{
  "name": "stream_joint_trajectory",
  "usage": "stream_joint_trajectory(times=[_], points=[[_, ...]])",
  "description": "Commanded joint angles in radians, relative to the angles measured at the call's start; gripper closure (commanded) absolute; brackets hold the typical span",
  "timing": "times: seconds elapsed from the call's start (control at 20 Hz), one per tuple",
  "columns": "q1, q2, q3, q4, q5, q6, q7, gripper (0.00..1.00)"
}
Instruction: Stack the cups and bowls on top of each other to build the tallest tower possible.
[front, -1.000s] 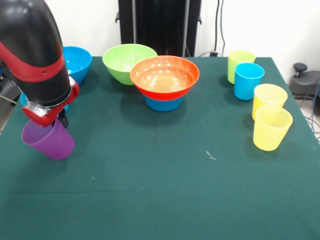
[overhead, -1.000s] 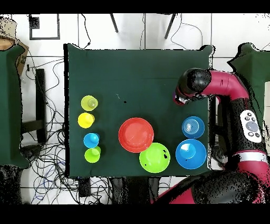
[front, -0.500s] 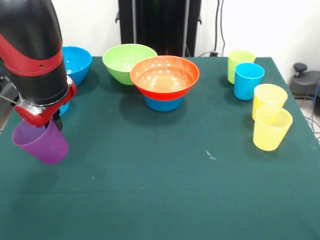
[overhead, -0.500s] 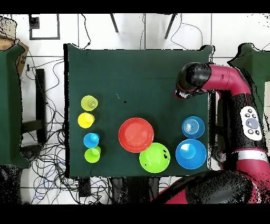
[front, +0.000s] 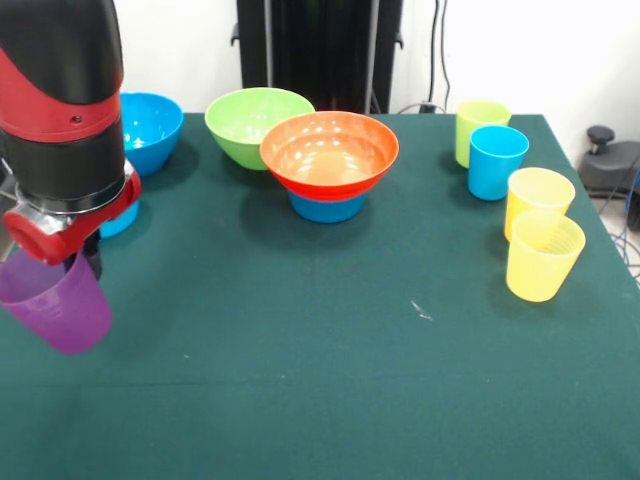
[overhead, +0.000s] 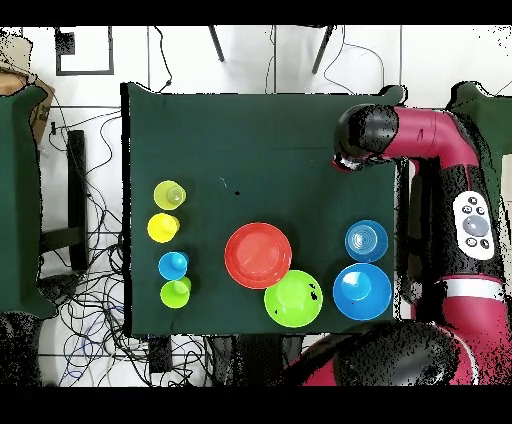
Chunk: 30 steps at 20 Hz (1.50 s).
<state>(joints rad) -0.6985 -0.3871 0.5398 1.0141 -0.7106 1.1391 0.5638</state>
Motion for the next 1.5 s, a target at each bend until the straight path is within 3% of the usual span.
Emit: stream_joint_trajectory(times=[0.05,0.35,0.55,0.8,1.25,1.5], points=[[0.071,-0.001,-0.085,-0.101,-0.148,-0.131,0.088,1.0],[0.102,0.01,-0.142,-0.117,-0.191,-0.23,0.164,1.0],[0.13,-0.071,-0.205,-0.002,-0.182,-0.286,0.239,1.0],[0.209,-0.171,-0.305,0.101,-0.168,-0.301,0.302,1.0],[0.315,-0.213,-0.412,0.167,-0.13,-0.309,0.37,1.0],[0.343,-0.246,-0.442,0.224,-0.086,-0.31,0.39,1.0]])
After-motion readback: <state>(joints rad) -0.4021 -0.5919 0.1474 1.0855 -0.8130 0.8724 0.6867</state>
